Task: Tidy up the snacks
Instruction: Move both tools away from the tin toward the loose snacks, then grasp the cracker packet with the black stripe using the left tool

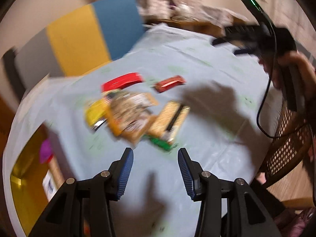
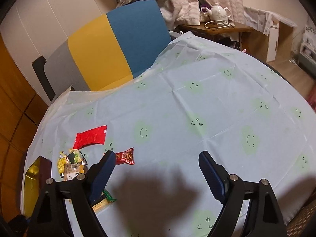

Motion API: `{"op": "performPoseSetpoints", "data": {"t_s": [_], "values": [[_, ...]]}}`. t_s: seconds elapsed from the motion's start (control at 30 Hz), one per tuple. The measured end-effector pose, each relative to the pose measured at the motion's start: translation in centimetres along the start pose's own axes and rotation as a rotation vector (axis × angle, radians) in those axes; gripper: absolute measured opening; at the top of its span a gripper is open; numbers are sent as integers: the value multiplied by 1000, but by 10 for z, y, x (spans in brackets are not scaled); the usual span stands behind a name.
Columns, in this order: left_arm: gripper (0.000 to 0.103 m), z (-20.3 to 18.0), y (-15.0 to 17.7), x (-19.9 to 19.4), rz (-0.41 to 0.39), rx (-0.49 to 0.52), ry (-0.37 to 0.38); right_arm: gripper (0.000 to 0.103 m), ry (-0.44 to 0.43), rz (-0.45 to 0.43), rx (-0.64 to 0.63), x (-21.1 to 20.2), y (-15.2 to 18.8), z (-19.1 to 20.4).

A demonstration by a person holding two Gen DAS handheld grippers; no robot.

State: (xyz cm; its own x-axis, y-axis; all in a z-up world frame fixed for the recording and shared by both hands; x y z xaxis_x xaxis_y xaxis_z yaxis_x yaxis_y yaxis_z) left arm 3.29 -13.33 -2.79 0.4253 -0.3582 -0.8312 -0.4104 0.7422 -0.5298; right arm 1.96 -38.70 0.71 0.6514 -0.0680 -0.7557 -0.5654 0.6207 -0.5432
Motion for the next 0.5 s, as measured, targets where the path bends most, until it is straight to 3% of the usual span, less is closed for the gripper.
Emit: {"op": "performPoseSetpoints", "data": {"t_s": [0.3,0.33,0.5], "values": [[49,-27,-42,67,97,176,94,92,-35,-6,28,-2,0,-1],[53,-26,-44,74,112,189,99,92,-41,-4,33,-2,-1,-2],[54,-23,-54,102,157,230,96,92,-47,4,38,0,-2,-2]]}}
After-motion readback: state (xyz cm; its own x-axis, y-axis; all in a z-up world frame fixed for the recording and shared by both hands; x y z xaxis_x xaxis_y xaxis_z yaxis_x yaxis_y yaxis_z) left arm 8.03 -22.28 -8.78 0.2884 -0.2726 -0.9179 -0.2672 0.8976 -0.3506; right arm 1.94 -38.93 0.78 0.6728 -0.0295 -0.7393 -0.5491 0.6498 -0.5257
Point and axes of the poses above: each gripper's, at about its wrist camera, not at the fingertips, and x roughly the way its jaws point, z to its left, y to its underside, the point moved 2 cm from there along x, roughly the way its jaws point, and after that the axes turned 7 degrees about x, right-handed, at the moved point
